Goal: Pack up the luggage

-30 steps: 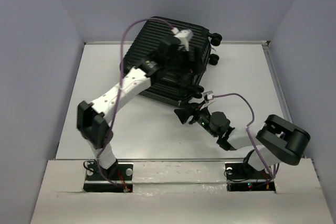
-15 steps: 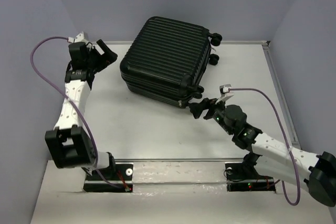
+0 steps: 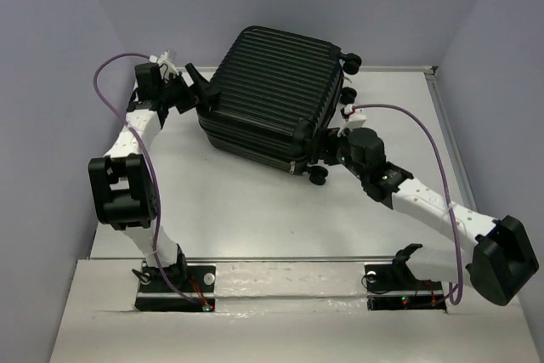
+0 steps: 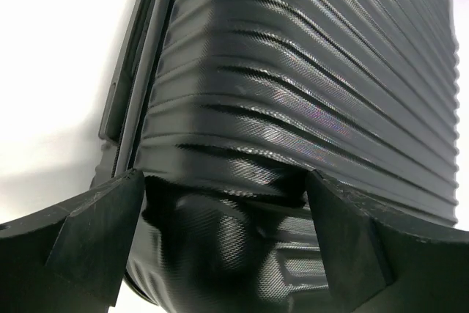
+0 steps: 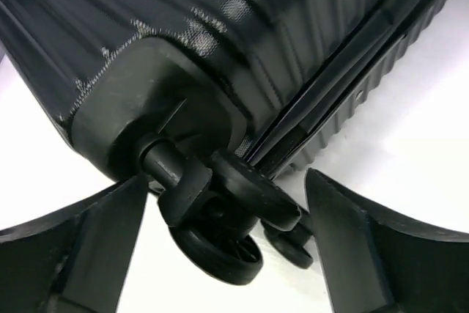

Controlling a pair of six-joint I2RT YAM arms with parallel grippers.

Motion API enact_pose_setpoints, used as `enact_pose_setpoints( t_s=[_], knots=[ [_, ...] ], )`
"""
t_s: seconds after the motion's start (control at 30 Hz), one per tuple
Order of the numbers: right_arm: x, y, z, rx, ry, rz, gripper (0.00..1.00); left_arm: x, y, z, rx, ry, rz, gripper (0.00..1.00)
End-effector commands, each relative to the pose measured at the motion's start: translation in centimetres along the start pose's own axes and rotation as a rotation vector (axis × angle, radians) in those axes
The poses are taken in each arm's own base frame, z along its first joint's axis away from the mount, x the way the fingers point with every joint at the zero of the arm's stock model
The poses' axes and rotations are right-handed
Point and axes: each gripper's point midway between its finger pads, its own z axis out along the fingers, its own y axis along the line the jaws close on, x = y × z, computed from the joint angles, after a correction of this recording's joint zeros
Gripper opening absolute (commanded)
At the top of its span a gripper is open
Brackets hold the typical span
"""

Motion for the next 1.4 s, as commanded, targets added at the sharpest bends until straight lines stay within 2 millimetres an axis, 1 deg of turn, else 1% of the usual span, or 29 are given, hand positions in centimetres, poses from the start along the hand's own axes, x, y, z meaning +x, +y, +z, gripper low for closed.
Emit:
enact_pose_setpoints(
  t_s=[0.0, 0.07, 0.1, 0.13, 0.2, 0.23, 0.27, 0.3, 0.37, 0.4, 0.43, 0.47, 0.5, 0.53, 0.6, 0.63, 0.67, 0.73, 0.77, 0.87, 0.9, 0.93, 0.97, 1.0, 1.07, 1.1, 1.17, 1.23, 1.37],
  knots=[
    [-1.6, -0.9, 0.8, 0.005, 0.008, -0.033, 0.66, 6.8, -4.9, 2.7, 0.126, 0.178, 0.042, 0.99],
    [-2.2, -1.7, 0.5, -0.009, 0.001, -0.016, 0.47, 8.4, -5.4, 2.8, 0.128, 0.207, 0.045, 0.98],
    [-2.6, -2.4, 0.4, -0.004, -0.007, -0.007, 0.31, 9.9, -4.7, 2.9, 0.096, 0.221, 0.032, 0.97],
    [-3.2, -4.0, 0.0, 0.004, -0.013, 0.014, 0.24, 10.8, -5.7, 2.5, 0.104, 0.226, 0.041, 0.97],
    [-3.6, -6.0, -0.5, 0.025, -0.026, 0.037, 0.22, 13.2, -5.3, 2.0, 0.074, 0.247, 0.033, 0.95],
    [-3.7, -6.9, -0.9, 0.026, -0.027, 0.052, 0.22, 13.1, -6.5, 1.2, 0.095, 0.217, 0.057, 0.94],
    [-4.4, -9.5, -1.5, 0.074, -0.049, 0.080, 0.22, 14.3, -7.5, 0.8, 0.108, 0.230, 0.072, 0.93],
    [-4.4, -10.4, -2.4, 0.082, -0.061, 0.097, 0.22, 16.2, -7.1, 0.3, 0.093, 0.249, 0.054, 0.91],
    [-4.4, -11.2, -3.2, 0.069, -0.063, 0.115, 0.27, 16.3, -9.5, -1.5, 0.146, 0.191, 0.086, 0.90],
    [-4.4, -12.3, -3.6, 0.092, -0.061, 0.128, 0.48, 18.2, -9.8, -2.0, 0.141, 0.212, 0.076, 0.90],
    [-4.4, -12.7, -3.6, 0.104, -0.054, 0.130, 0.59, 18.5, -10.6, -2.6, 0.165, 0.198, 0.080, 0.89],
    [-4.4, -13.0, -3.6, 0.121, -0.052, 0.132, 0.66, 18.4, -12.3, -4.1, 0.205, 0.166, 0.095, 0.89],
    [-4.5, -13.5, -3.6, 0.140, -0.051, 0.135, 0.73, 18.8, -13.0, -4.7, 0.217, 0.158, 0.100, 0.89],
    [-5.4, -14.2, -3.5, 0.163, -0.066, 0.141, 0.81, 19.0, -14.5, -6.1, 0.253, 0.135, 0.107, 0.89],
    [-6.6, -15.5, -3.8, 0.201, -0.086, 0.167, 0.85, 18.3, -15.8, -7.6, 0.276, 0.093, 0.111, 0.89],
    [-7.3, -15.4, -3.6, 0.198, -0.093, 0.168, 0.87, 17.6, -16.4, -8.4, 0.285, 0.063, 0.116, 0.89],
    [-8.9, -16.2, -3.4, 0.211, -0.113, 0.175, 0.88, 16.9, -17.1, -9.6, 0.298, 0.034, 0.128, 0.89],
    [-9.5, -17.0, -2.3, 0.210, -0.078, 0.189, 0.87, 15.9, -17.6, -10.6, 0.282, 0.005, 0.144, 0.90],
    [-9.9, -17.5, -1.0, 0.211, -0.042, 0.197, 0.87, 15.1, -17.6, -11.0, 0.264, -0.026, 0.182, 0.90],
    [-9.9, -18.1, 1.0, 0.198, 0.022, 0.200, 0.86, 11.9, -15.2, -11.1, 0.070, -0.136, 0.227, 0.98],
    [-9.8, -18.5, 2.3, 0.187, 0.049, 0.209, 0.86, 10.0, -14.1, -11.2, -0.018, -0.209, 0.249, 0.99],
    [-9.5, -17.6, 3.1, 0.119, 0.082, 0.216, 0.85, 9.0, -12.7, -10.7, -0.067, -0.223, 0.241, 0.99],
    [-9.2, -17.2, 3.8, 0.078, 0.112, 0.221, 0.83, 8.5, -12.4, -10.5, -0.067, -0.219, 0.236, 0.99],
    [-8.4, -16.6, 5.4, 0.038, 0.170, 0.215, 0.81, 9.3, -13.3, -10.1, 0.007, -0.163, 0.215, 0.99],
    [-7.2, -14.4, 7.0, -0.031, 0.226, 0.165, 0.81, 9.4, -14.1, -9.6, 0.071, -0.161, 0.192, 0.99],
    [-6.0, -12.6, 8.5, -0.077, 0.280, 0.130, 0.81, 9.9, -13.8, -9.4, 0.075, -0.152, 0.185, 0.99],
    [-5.2, -10.8, 9.6, -0.141, 0.313, 0.119, 0.81, 10.1, -12.7, -9.4, 0.031, -0.160, 0.187, 0.99],
    [-5.0, -8.3, 11.3, -0.256, 0.326, 0.126, 0.82, 10.9, -11.0, -9.8, -0.013, -0.174, 0.179, 0.99],
    [-7.0, -6.2, 14.2, -0.351, 0.307, 0.145, 0.84, 13.2, -10.2, -11.0, 0.008, -0.143, 0.172, 0.99]
  ],
)
